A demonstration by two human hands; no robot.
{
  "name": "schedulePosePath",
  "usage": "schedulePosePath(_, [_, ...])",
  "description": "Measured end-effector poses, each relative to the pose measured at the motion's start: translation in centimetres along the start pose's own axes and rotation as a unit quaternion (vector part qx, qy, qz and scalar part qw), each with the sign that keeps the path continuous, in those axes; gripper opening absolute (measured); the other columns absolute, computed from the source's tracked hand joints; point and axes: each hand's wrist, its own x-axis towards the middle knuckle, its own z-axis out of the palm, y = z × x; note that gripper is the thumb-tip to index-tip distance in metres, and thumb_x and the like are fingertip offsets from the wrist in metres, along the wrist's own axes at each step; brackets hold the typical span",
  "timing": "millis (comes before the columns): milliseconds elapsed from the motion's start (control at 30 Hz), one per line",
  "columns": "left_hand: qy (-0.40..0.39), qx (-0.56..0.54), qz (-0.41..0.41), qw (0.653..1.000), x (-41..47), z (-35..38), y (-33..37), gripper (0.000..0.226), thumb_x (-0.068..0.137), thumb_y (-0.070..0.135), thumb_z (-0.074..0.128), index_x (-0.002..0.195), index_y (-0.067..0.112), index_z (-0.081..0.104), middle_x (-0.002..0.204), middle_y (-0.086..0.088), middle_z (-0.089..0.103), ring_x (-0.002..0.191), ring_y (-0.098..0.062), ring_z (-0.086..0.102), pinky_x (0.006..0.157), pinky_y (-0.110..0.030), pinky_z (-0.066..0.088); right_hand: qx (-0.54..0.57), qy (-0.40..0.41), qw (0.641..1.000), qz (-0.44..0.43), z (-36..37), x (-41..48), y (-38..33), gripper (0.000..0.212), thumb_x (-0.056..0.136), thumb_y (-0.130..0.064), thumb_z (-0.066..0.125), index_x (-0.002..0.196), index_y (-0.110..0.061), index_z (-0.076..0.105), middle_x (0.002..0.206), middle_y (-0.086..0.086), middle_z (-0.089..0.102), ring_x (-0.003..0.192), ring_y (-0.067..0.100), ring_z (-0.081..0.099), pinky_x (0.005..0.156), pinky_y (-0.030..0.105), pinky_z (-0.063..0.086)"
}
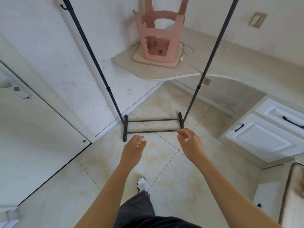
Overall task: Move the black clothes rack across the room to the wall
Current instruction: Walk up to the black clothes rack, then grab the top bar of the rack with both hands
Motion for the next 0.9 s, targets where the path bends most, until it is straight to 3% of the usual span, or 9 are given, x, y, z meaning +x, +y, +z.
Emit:
schedulePosePath(133, [-0.012,0.001,0.012,1.000,6.6,-2.4,1.9,0.021,0.094,0.029,0.053,0.114,0.023,0.058,0.109,0.003,0.063,0.098,-0.013,0.059,0.072,-0.015,0.042,0.015,0.013,1.000,0.001,0.7,5.7,-3.1,0.023,0.099,-0.023,0.048,0.118,-0.018,0.061,0.112,-0.007,0.061,0.100,0.007,0.056,0.084,0.022,0.043])
schedulePosePath(267, [-0.004,-0.005,0.019,1.000,12.5,-5.3,4.8,0.019,0.093,0.029,0.053,0.110,0.024,0.059,0.108,0.007,0.063,0.097,-0.011,0.059,0.076,-0.026,0.047,0.016,0.039,0.999,-0.004,1.0,11.3,-6.3,0.022,0.099,-0.023,0.049,0.116,-0.019,0.062,0.110,-0.009,0.062,0.097,0.004,0.056,0.076,0.015,0.040])
schedulePosePath(367, [0.004,-0.032,0.035,0.999,15.9,-7.0,7.1,0.016,0.093,0.027,0.054,0.108,0.025,0.060,0.102,0.015,0.060,0.097,-0.008,0.057,0.069,-0.017,0.041,0.017,0.059,0.998,-0.023,0.6,15.1,-8.5,0.020,0.099,-0.023,0.050,0.115,-0.020,0.061,0.108,-0.008,0.063,0.095,0.004,0.056,0.072,0.011,0.039])
schedulePosePath(533, [0.002,-0.080,0.029,0.996,21.1,-9.2,10.8,0.018,0.091,0.026,0.055,0.108,0.026,0.063,0.108,0.008,0.063,0.100,-0.014,0.060,0.082,-0.029,0.046,0.032,0.083,0.995,-0.045,-0.5,20.9,-12.3,0.021,0.099,-0.024,0.049,0.116,-0.022,0.060,0.112,-0.009,0.063,0.099,0.006,0.057,0.086,0.027,0.049])
schedulePosePath(700, [-0.002,-0.126,0.046,0.991,25.9,-10.8,15.2,0.023,0.080,0.033,0.056,0.100,0.026,0.064,0.108,0.000,0.068,0.101,-0.023,0.065,0.094,-0.044,0.050,0.046,0.112,0.988,-0.097,-2.7,26.7,-15.8,0.021,0.099,-0.020,0.049,0.116,-0.017,0.061,0.113,-0.006,0.063,0.101,0.007,0.057,0.087,0.028,0.049])
schedulePosePath(800, [0.007,-0.144,0.063,0.987,29.4,-11.1,18.5,0.023,0.075,0.036,0.056,0.096,0.031,0.064,0.107,-0.001,0.067,0.101,-0.021,0.065,0.097,-0.045,0.050,0.050,0.129,0.980,-0.141,-4.5,31.0,-17.7,0.020,0.098,-0.017,0.050,0.115,-0.016,0.061,0.112,-0.005,0.063,0.099,0.007,0.058,0.087,0.030,0.050])
schedulePosePath(900, [0.019,-0.176,0.081,0.981,32.3,-11.1,21.7,0.016,0.087,0.025,0.060,0.102,0.023,0.064,0.109,-0.006,0.068,0.102,-0.023,0.065,0.095,-0.039,0.050,0.037,0.143,0.972,-0.184,-6.1,34.6,-19.4,0.019,0.097,-0.014,0.051,0.113,-0.016,0.062,0.112,-0.006,0.063,0.099,0.007,0.058,0.086,0.029,0.049])
